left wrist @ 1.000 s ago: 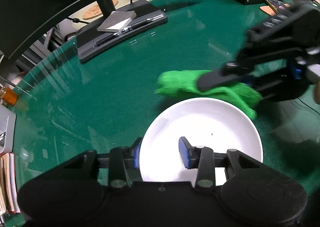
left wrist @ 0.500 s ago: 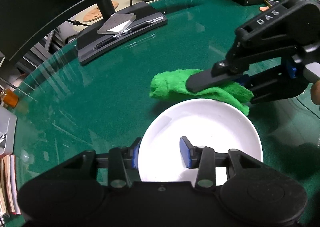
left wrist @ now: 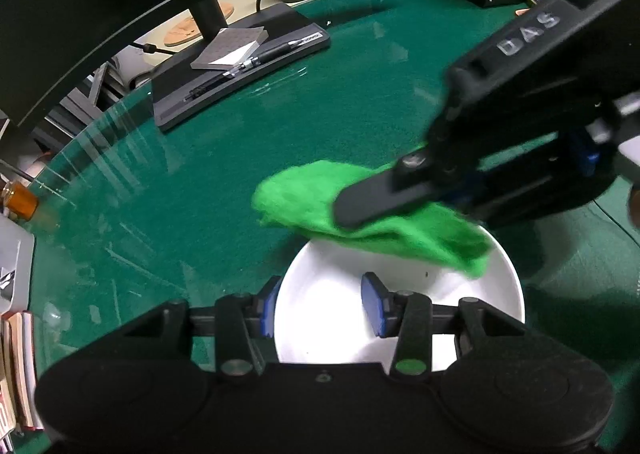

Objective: Clean bowl
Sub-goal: 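Hold the bowl with the left gripper while the right gripper sweeps the cloth across the rim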

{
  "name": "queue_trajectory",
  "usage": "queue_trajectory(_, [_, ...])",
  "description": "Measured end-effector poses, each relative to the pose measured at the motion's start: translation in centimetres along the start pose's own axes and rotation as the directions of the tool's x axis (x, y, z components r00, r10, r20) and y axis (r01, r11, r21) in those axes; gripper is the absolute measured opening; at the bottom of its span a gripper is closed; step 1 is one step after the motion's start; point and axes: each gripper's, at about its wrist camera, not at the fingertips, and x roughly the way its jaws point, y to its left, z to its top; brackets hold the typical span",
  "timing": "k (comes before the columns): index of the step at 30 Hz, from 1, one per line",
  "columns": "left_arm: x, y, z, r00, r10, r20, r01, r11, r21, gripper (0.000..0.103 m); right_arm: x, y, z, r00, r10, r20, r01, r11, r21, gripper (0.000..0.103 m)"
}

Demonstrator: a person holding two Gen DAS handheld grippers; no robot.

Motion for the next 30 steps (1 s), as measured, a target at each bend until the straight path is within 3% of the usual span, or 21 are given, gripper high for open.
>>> queue_trajectory(3, [0.0,0.0,0.0,1.0,0.004,0.002,-0.004,1.0,-0.002,0.042,-1.0,0.0,-0.1,0.997,0.045,0.059,-0.047,0.999,0.027,0.008])
queue_trajectory(7, [0.0,-0.1,-0.1,1.0,0.009,0.005,-0.009,1.0,-0.004,0.042,-3.0,-1.0,1.3,0.991,0.007,0.134,-0.013,0.999,0.047,0.008])
queue_trajectory(12, [0.0,0.0,0.0,1.0,0.005,0.001,-0.005,1.0,-0.007,0.042,-2.6,-2.3,0.7,0.997,-0.017,0.077,0.011,0.997,0.075,0.008])
queue_trajectory(19, [0.0,-0.1,0.1,1.0,0.006,-0.006,-0.006,1.0,-0.008,0.042,-5.2,-4.5,-0.3,0.999,-0.047,0.011,0.046,0.993,0.111,0.01])
queue_trajectory(22, [0.0,-0.1,0.2,1.0,0.007,-0.009,-0.007,1.0,-0.008,0.042,-4.3,-5.5,-0.2,0.998,-0.048,0.027,0.042,0.985,0.166,0.01])
queue_trajectory(27, [0.0,-0.1,0.2,1.0,0.007,-0.014,-0.007,1.0,-0.005,0.042,-0.8,-3.6,0.9,0.999,-0.027,0.022,0.025,0.993,0.115,0.012])
queue_trajectory(30, [0.0,-0.2,0.2,1.0,0.006,-0.018,-0.006,1.0,0.001,0.043,-1.3,-4.0,0.8,1.0,-0.017,0.012,0.015,0.991,0.134,0.012])
